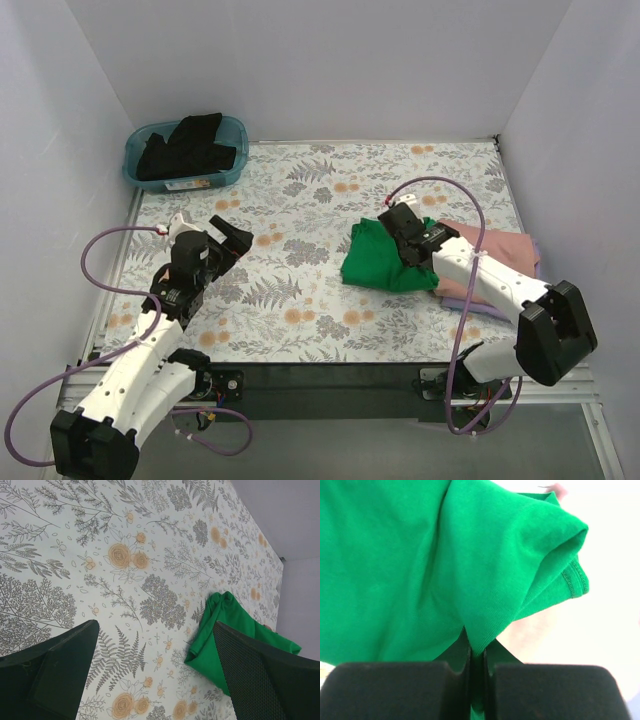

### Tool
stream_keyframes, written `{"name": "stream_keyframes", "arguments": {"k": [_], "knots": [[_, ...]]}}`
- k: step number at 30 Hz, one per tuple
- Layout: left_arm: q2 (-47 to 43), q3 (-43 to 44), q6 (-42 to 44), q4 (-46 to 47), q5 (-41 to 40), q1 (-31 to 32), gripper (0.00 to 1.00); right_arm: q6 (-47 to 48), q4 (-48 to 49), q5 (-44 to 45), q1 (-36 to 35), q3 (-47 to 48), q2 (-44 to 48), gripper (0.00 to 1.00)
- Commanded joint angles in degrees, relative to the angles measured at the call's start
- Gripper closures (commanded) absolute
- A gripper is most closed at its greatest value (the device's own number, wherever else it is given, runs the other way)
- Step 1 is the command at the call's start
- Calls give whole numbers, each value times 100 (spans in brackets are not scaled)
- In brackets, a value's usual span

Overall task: Fold and stack the t-shirts
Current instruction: Neatly place the folded tshirt to the corner

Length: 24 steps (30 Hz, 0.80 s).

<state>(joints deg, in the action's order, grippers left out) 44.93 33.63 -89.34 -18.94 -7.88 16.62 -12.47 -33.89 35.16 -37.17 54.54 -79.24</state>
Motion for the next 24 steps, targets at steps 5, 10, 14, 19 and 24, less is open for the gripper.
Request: {"name": "stream_keyframes", "arguments": {"k": [5, 10, 14, 19, 24], "knots": [[-212, -93, 39, 118, -21, 8, 2, 271, -1286, 844, 367, 768, 514, 99], [-212, -128, 66, 145, -21, -1, 2, 675, -1682, 581, 561, 1295, 717, 99], [-212, -111, 110, 154, -47, -1, 2, 807, -1910, 388, 614, 1708, 875, 99], [-204, -111, 110, 162, -65, -1, 2, 1000, -2157, 150, 781, 1981, 1051, 99], [-212, -120, 110, 162, -100, 8, 2, 974, -2605, 9, 1018, 2332, 1042, 99]]}}
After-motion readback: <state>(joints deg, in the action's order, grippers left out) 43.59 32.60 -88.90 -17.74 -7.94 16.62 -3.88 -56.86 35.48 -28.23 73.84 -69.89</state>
